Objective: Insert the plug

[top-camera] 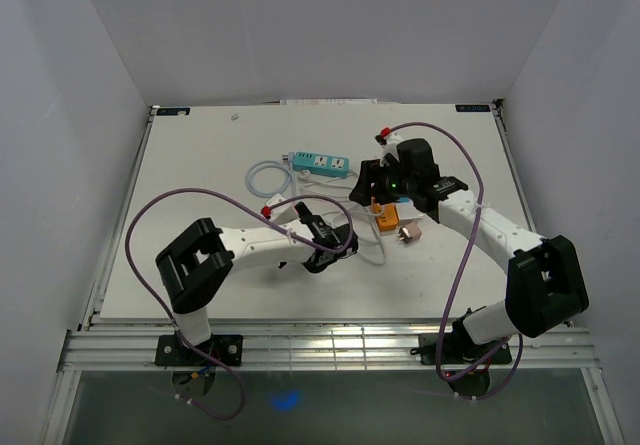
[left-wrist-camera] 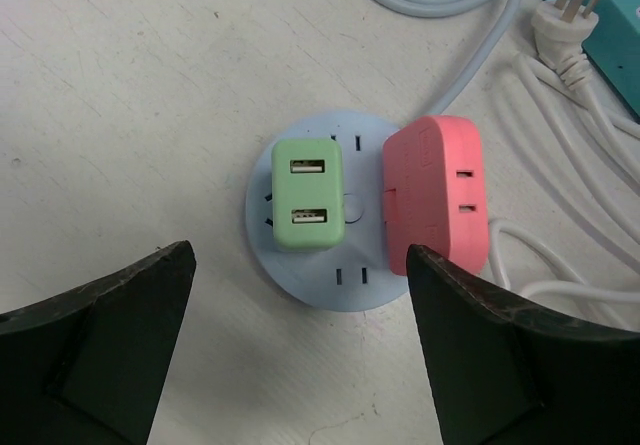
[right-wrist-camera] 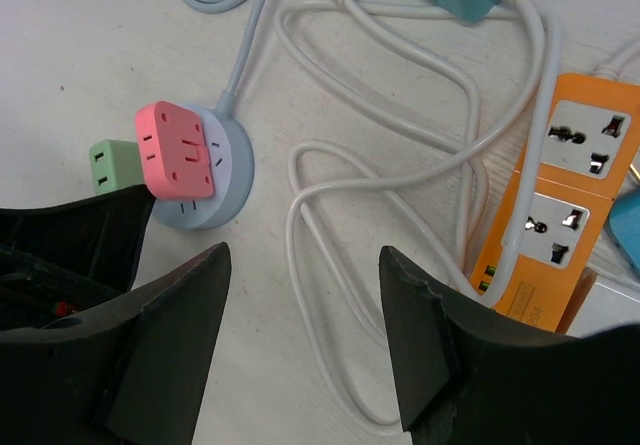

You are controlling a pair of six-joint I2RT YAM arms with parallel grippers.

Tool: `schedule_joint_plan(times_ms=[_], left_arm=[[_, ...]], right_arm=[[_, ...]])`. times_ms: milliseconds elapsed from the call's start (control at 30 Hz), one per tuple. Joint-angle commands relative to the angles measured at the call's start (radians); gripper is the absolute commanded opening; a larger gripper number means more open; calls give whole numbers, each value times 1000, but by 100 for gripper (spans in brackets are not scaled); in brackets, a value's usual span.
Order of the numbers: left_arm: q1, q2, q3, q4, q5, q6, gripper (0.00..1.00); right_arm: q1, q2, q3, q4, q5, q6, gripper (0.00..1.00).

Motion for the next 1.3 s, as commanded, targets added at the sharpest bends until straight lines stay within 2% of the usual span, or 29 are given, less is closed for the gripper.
schedule_joint_plan(times_ms=[0, 133, 233, 300, 400, 467, 500, 533, 600, 633, 667, 833, 1033, 1133, 1267], left_arm=[[-2, -86, 33, -18, 31, 65, 98], [-2, -139, 31, -7, 64, 136, 98], [1, -205, 22, 39, 100, 243, 98], [33, -291, -25, 140, 168, 381, 98], [107, -449, -149, 373, 290, 606, 97], [151, -520, -199, 477, 326, 674, 92], [164, -567, -225, 493, 363, 723, 90], [181, -580, -228, 502, 377, 744, 83], [210, -587, -211, 490, 386, 771, 75], [216, -584, -202, 469, 378, 786, 71], [218, -578, -193, 464, 380, 795, 62], [227, -512, -130, 429, 420, 850, 52], [270, -475, -142, 465, 469, 892, 38], [294, -460, -148, 484, 492, 920, 16], [308, -434, -136, 484, 489, 936, 11]], right_arm=[[0, 8, 67, 6, -21, -12, 67], [0, 23, 90, -7, -49, -15, 67], [2, 38, 110, -19, -92, -19, 66], [3, 42, 111, -13, -127, -19, 65], [10, 49, 113, -5, -159, -16, 65], [22, 55, 120, -8, -165, -18, 65], [29, 58, 124, -10, -167, -18, 65], [33, 63, 127, -11, -167, -18, 64], [39, 68, 133, -11, -167, -18, 64], [40, 72, 136, -10, -165, -18, 63], [43, 77, 139, -10, -165, -16, 63], [48, 88, 147, -10, -162, -12, 63], [50, 95, 148, -14, -161, -13, 63], [51, 94, 145, -14, -158, -13, 63], [51, 95, 142, -14, -152, -16, 63]])
